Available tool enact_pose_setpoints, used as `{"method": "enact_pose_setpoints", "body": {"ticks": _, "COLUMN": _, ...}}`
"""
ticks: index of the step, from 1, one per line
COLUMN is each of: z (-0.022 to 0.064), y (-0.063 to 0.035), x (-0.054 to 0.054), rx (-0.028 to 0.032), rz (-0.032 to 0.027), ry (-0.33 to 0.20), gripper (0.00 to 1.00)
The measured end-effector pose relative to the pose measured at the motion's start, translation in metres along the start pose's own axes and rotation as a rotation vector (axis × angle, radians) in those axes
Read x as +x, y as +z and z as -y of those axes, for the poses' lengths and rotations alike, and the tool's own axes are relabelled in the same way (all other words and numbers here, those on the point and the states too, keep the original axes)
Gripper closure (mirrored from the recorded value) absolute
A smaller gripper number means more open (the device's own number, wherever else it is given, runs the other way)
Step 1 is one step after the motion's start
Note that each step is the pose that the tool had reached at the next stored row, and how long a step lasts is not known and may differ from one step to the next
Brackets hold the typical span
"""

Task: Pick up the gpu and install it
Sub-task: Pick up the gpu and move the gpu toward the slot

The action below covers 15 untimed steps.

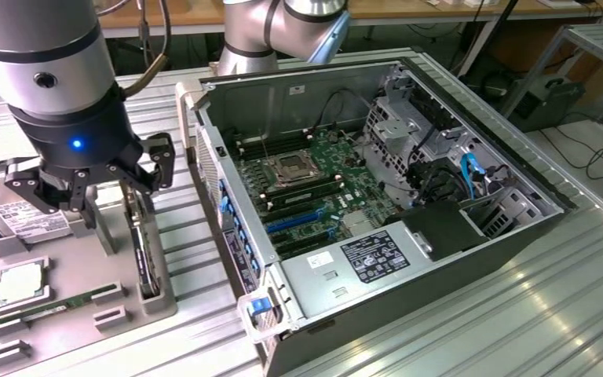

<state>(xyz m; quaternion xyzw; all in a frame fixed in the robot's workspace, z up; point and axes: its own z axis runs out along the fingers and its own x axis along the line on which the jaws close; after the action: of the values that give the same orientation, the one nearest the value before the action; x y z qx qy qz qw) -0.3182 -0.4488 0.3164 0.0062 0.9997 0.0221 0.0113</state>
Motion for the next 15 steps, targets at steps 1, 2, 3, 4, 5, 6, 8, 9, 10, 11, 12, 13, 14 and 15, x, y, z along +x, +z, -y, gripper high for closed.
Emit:
{"method": "enact_pose_setpoints", "body": {"ticks": 1, "z": 0.0002, "y": 0.0018, "x": 0.0, "rx": -0.0001, "rz": -0.0001, "ry": 0.0, "gripper": 0.34}}
{"method": "enact_pose_setpoints", "body": {"ticks": 2, "z": 0.0003, "y": 0.0037, "x": 0.0, "rx": -0.0001, "rz": -0.0002, "ry": -0.002, "gripper": 0.34}}
{"method": "enact_pose_setpoints", "body": {"ticks": 3, "z": 0.0004, "y": 0.0056, "x": 0.0, "rx": -0.0002, "rz": -0.0003, "ry": -0.003, "gripper": 0.34}}
{"method": "enact_pose_setpoints", "body": {"ticks": 4, "z": 0.0006, "y": 0.0074, "x": 0.0, "rx": -0.0001, "rz": -0.0004, "ry": -0.005, "gripper": 0.34}}
{"method": "enact_pose_setpoints", "body": {"ticks": 5, "z": 0.0007, "y": 0.0092, "x": 0.0, "rx": -0.0002, "rz": -0.0005, "ry": -0.006, "gripper": 0.34}}
{"method": "enact_pose_setpoints", "body": {"ticks": 6, "z": 0.0008, "y": 0.0117, "x": 0.0, "rx": -0.0002, "rz": -0.0006, "ry": -0.008, "gripper": 0.34}}
{"method": "enact_pose_setpoints", "body": {"ticks": 8, "z": 0.001, "y": 0.0169, "x": 0.0, "rx": -0.0003, "rz": -0.0007, "ry": -0.013, "gripper": 0.34}}
{"method": "enact_pose_setpoints", "body": {"ticks": 9, "z": 0.0011, "y": 0.0196, "x": 0.0, "rx": -0.0005, "rz": -0.001, "ry": -0.018, "gripper": 0.34}}
{"method": "enact_pose_setpoints", "body": {"ticks": 10, "z": 0.0012, "y": 0.0215, "x": 0.0, "rx": -0.0006, "rz": -0.0014, "ry": -0.026, "gripper": 0.34}}
{"method": "enact_pose_setpoints", "body": {"ticks": 11, "z": 0.0013, "y": 0.0234, "x": 0.001, "rx": -0.0007, "rz": -0.0016, "ry": -0.033, "gripper": 0.34}}
{"method": "enact_pose_setpoints", "body": {"ticks": 12, "z": 0.0014, "y": 0.0252, "x": 0.001, "rx": -0.0009, "rz": -0.0019, "ry": -0.037, "gripper": 0.34}}
{"method": "enact_pose_setpoints", "body": {"ticks": 13, "z": 0.0015, "y": 0.0271, "x": 0.001, "rx": -0.001, "rz": -0.002, "ry": -0.041, "gripper": 0.34}}
{"method": "enact_pose_setpoints", "body": {"ticks": 14, "z": 0.0016, "y": 0.0289, "x": 0.001, "rx": -0.001, "rz": -0.0021, "ry": -0.042, "gripper": 0.34}}
{"method": "enact_pose_setpoints", "body": {"ticks": 15, "z": 0.0017, "y": 0.0308, "x": 0.001, "rx": -0.001, "rz": -0.0021, "ry": -0.042, "gripper": 0.34}}
